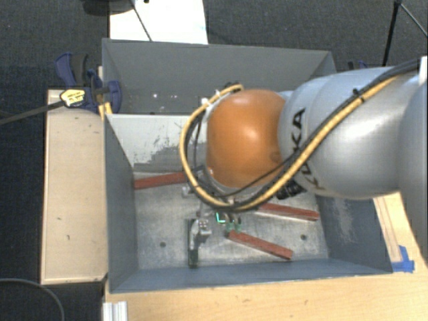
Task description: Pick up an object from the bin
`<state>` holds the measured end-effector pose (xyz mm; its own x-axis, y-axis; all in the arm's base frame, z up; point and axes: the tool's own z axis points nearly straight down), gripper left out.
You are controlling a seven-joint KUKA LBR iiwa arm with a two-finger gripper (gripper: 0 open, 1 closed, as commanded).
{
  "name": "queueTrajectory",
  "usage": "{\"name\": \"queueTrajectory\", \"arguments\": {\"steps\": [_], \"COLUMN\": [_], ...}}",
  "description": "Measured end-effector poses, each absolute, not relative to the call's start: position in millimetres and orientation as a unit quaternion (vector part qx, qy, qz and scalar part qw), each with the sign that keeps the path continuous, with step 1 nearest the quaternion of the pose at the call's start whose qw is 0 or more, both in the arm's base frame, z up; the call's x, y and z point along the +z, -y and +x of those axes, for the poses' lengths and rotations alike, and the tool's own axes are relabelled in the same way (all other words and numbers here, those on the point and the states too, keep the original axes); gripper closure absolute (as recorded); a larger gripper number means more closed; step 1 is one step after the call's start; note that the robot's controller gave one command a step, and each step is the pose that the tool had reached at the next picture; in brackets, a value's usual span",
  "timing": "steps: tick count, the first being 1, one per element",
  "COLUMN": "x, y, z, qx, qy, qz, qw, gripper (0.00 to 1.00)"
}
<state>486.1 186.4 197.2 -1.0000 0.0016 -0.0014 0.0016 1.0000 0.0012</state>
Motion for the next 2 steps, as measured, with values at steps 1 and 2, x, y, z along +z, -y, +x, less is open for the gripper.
{"name": "queueTrajectory", "arguments": {"steps": [1, 2], "x": [158, 112], "y": [-164, -158], "z": [503.4, 509.1], "qx": [0.002, 0.000], "qy": [-1.000, -0.997], "qz": [-0.010, -0.078], "qw": [0.005, 0.001], "gripper": [0.00, 0.00]}}
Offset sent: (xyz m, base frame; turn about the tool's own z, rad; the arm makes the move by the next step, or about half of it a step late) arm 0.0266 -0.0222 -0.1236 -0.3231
